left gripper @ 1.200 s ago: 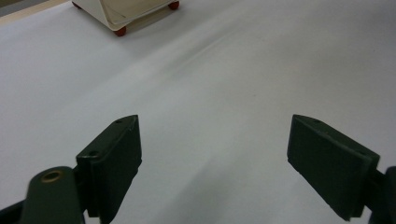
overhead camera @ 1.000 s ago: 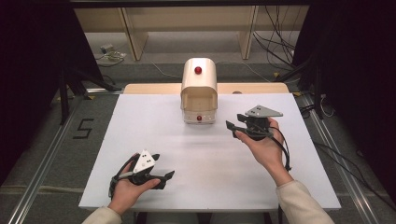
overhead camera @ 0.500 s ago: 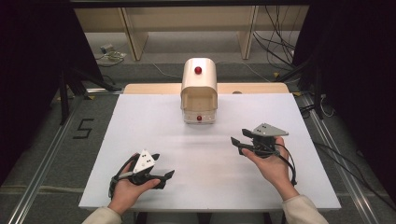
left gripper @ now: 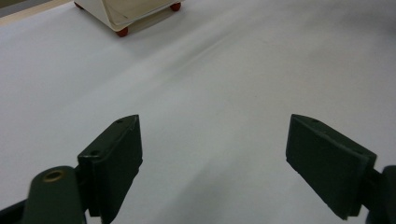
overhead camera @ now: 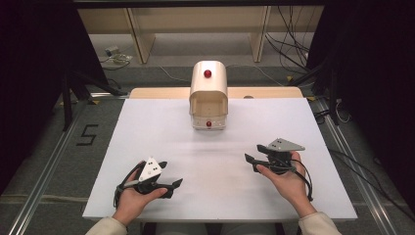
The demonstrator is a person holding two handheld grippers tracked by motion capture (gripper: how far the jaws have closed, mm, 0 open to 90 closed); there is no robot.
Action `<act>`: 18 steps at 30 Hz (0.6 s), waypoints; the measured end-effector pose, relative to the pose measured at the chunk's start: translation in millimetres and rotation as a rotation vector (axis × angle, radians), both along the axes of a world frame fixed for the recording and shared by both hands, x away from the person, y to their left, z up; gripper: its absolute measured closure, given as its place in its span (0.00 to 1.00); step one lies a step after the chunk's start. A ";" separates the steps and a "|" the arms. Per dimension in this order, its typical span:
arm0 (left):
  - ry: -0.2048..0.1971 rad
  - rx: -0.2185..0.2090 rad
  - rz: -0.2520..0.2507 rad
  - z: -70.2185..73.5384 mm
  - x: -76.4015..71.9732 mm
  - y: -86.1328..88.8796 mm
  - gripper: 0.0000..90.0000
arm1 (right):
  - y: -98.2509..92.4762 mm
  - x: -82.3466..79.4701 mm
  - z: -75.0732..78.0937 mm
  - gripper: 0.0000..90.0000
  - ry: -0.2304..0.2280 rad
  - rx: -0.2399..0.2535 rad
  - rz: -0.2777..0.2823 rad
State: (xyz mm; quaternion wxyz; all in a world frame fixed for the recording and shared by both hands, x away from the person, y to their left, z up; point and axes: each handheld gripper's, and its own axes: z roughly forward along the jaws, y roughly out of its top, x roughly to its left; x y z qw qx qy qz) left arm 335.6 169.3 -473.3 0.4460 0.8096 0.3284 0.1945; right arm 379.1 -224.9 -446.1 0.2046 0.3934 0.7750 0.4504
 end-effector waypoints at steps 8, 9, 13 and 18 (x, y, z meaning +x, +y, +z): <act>-0.006 0.006 0.001 0.4 -0.4 0.1 0.21 | -0.2 -2.7 -0.2 0.41 0.006 -0.006 -0.004; -0.006 0.003 0.003 0.4 -0.3 -0.2 0.21 | -0.5 -3.2 -0.1 0.40 0.005 -0.007 -0.005; -0.005 0.002 0.007 0.2 0.6 -0.6 0.21 | -2.2 -3.3 -1.0 0.39 0.000 -0.006 -0.005; 0.005 0.000 0.008 0.0 1.1 -0.5 0.26 | -3.4 -3.1 -2.8 0.38 0.005 -0.009 -0.011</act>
